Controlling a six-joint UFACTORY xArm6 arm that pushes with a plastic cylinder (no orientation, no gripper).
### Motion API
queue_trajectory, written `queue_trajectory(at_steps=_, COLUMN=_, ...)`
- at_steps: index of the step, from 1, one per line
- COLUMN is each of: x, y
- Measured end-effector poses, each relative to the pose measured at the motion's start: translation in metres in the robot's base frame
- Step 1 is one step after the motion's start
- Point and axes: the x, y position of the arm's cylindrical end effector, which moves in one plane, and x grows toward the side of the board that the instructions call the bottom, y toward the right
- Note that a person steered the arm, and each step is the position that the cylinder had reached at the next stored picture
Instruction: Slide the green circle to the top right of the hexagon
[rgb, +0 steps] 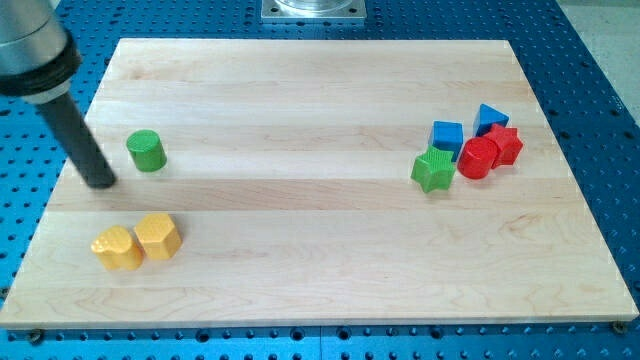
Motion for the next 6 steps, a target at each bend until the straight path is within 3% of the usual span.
queue_trajectory(at_steps=2, x=-0.022, y=0.153)
queue_trajectory(at_steps=4, x=-0.007, y=0.075)
queue_trajectory(at_steps=6, x=-0.037, y=0.066)
